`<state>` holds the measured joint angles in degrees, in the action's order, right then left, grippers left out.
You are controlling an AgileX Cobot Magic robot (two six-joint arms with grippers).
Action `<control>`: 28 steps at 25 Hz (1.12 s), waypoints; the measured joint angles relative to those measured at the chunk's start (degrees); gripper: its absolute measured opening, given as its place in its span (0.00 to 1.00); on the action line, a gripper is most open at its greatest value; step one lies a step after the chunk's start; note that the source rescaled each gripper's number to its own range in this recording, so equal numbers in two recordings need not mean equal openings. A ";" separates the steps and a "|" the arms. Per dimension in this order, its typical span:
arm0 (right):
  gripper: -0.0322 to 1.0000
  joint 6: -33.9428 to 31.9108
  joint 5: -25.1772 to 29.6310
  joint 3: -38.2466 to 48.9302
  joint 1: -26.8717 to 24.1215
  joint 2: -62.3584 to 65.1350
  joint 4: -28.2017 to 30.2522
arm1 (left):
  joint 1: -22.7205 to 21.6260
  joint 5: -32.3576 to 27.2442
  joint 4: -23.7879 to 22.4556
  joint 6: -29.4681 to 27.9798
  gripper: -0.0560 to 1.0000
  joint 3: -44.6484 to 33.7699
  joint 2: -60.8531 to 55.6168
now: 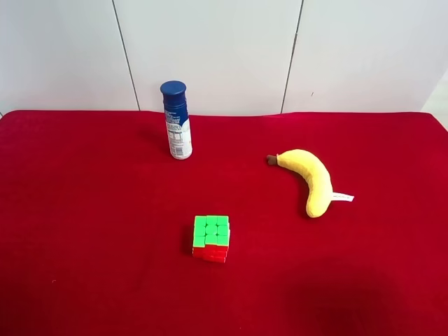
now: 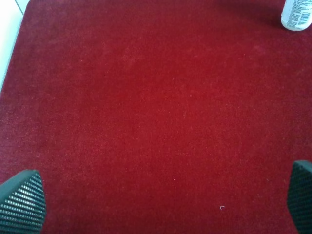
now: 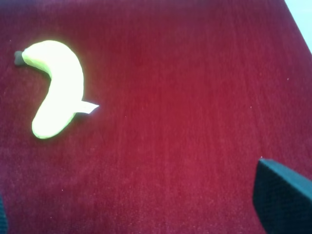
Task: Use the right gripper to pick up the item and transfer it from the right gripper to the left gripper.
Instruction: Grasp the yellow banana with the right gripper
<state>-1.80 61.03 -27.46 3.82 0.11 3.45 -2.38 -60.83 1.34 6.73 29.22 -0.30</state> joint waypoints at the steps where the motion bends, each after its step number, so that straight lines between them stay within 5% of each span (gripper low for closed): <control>1: 1.00 0.00 0.00 0.00 0.00 0.00 0.00 | 0.00 0.00 0.00 0.00 1.00 0.00 0.00; 28: 1.00 0.00 0.00 0.00 0.00 0.00 0.00 | 0.00 0.00 0.00 0.00 1.00 0.00 0.00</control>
<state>-1.80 61.03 -27.46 3.82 0.11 3.45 -2.38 -60.83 1.34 6.73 29.22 -0.30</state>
